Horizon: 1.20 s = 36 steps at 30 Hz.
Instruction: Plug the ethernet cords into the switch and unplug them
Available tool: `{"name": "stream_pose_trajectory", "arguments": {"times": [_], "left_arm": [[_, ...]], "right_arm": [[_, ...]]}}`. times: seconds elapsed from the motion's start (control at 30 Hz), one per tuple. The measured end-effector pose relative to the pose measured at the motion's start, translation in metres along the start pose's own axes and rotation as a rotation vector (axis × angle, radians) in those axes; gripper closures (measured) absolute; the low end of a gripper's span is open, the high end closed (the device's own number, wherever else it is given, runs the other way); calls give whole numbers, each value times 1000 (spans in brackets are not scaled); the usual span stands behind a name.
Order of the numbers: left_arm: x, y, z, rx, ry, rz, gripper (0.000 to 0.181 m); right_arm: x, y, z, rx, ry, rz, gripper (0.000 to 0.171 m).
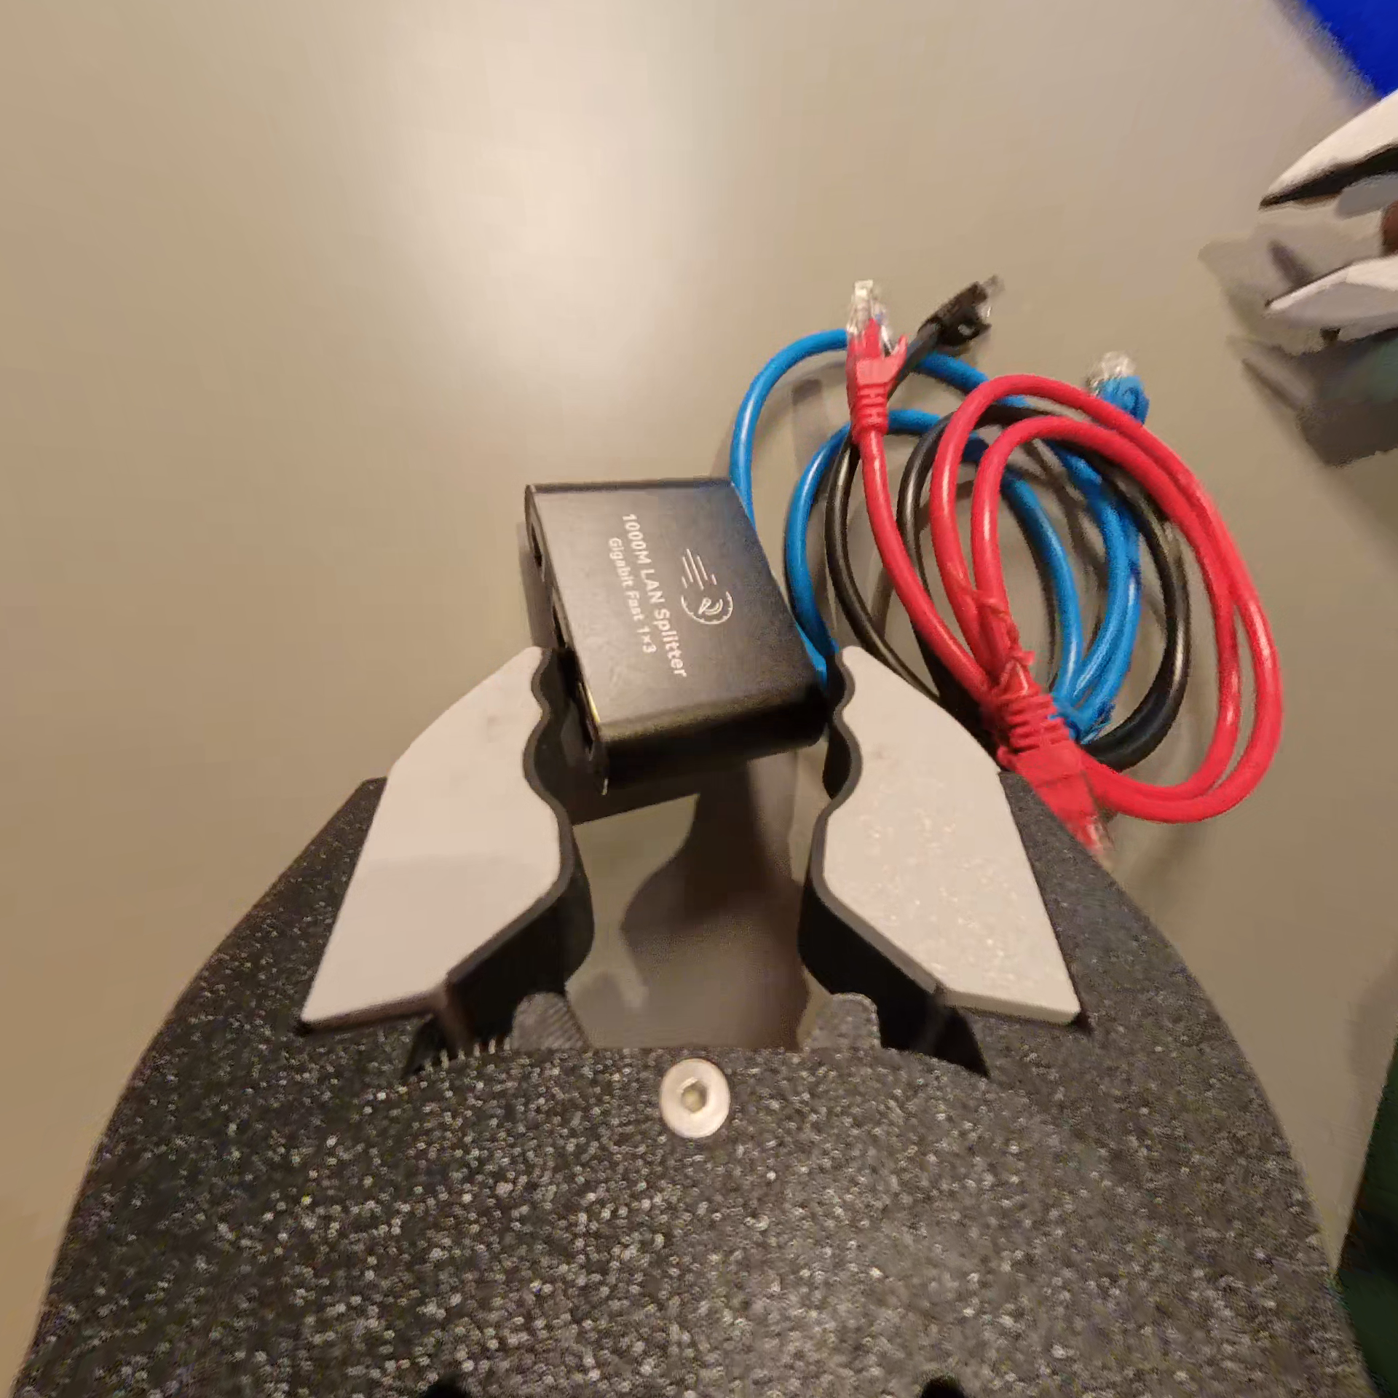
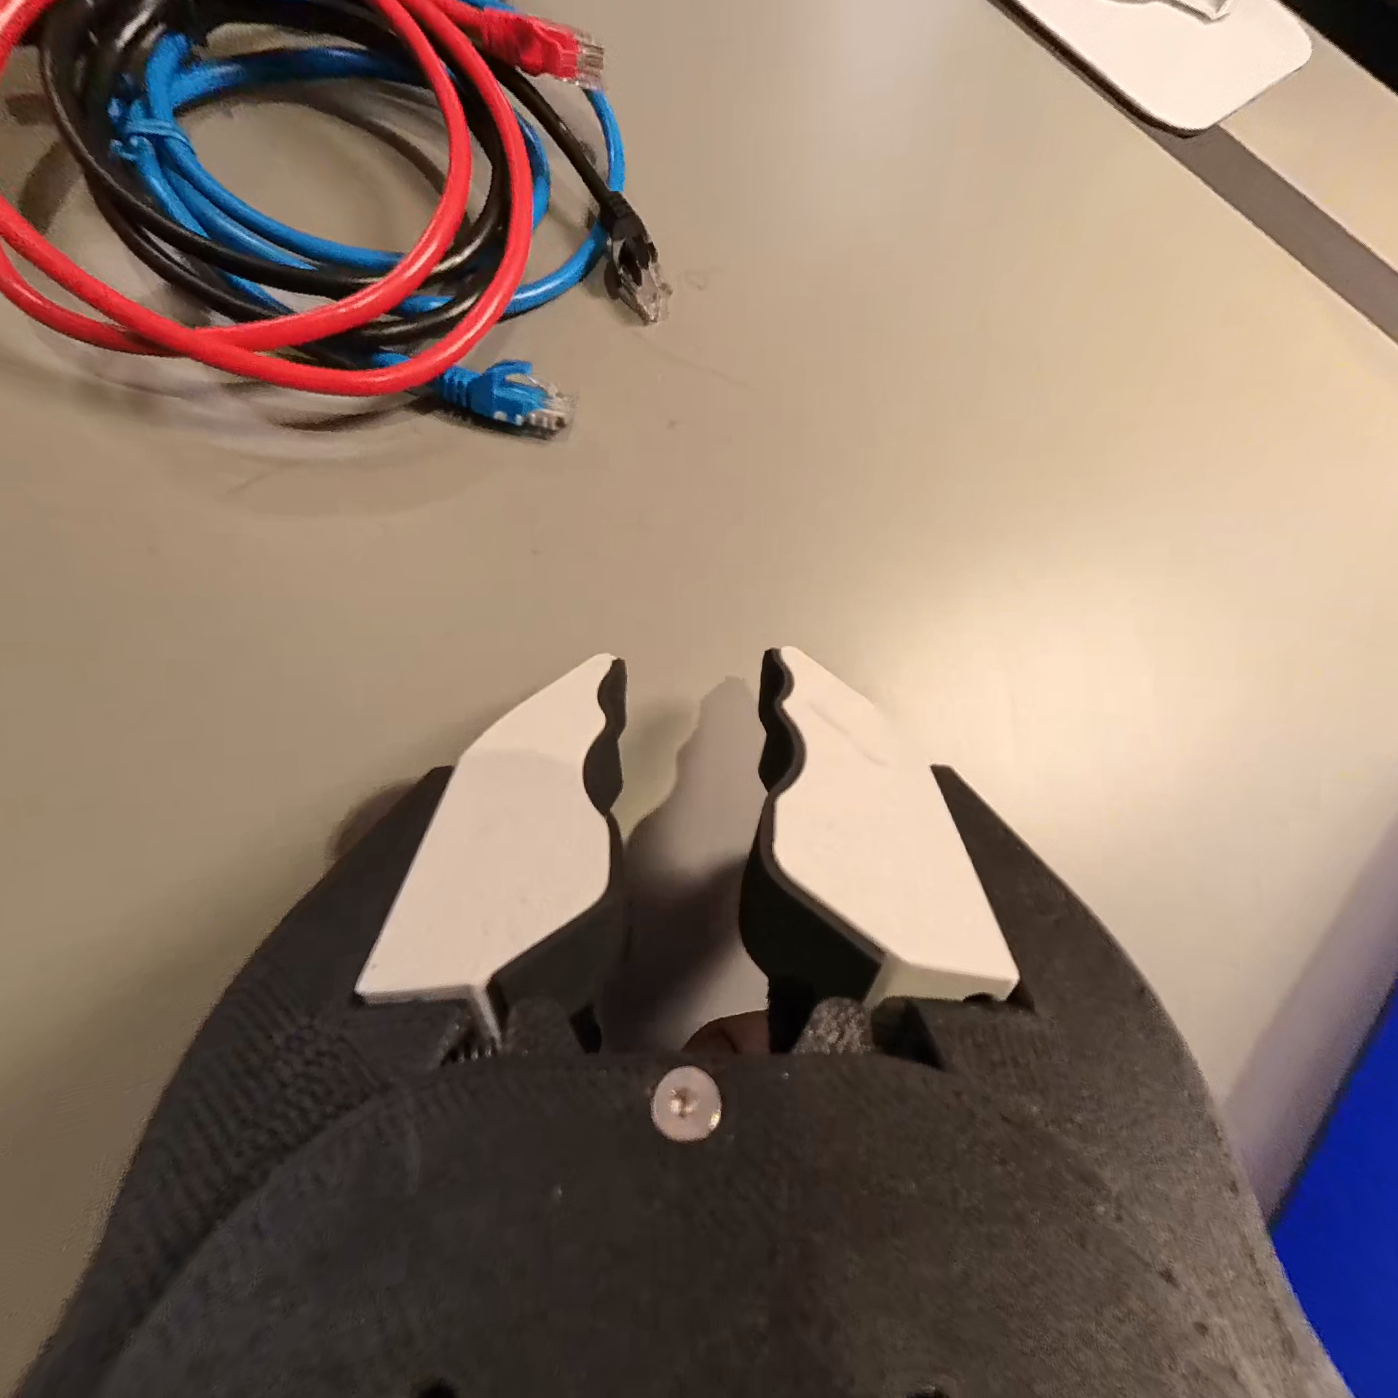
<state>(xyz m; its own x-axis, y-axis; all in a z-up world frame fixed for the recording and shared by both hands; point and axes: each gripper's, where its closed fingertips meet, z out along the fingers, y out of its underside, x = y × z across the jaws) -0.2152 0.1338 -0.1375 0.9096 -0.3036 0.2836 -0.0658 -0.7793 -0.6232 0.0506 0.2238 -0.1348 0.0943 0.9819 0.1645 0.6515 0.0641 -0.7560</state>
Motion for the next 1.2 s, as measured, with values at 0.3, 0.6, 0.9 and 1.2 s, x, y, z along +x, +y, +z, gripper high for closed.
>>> {"name": "stream_pose_trajectory", "arguments": {"times": [0.3,0.6,0.9,1.2], "left_arm": [[17,24,-4,31,-30,42,114],[20,25,-33,300,-360,-25,111],[87,16,-52,522,-632,379,112],[178,20,-6,466,-205,645,125]], "right_arm": [[-31,-31,19,59,-7,-82,137],[-61,-44,5,147,107,-145,137],[-59,-44,-5,180,243,-227,139],[-65,-32,14,40,255,-332,149]]}}
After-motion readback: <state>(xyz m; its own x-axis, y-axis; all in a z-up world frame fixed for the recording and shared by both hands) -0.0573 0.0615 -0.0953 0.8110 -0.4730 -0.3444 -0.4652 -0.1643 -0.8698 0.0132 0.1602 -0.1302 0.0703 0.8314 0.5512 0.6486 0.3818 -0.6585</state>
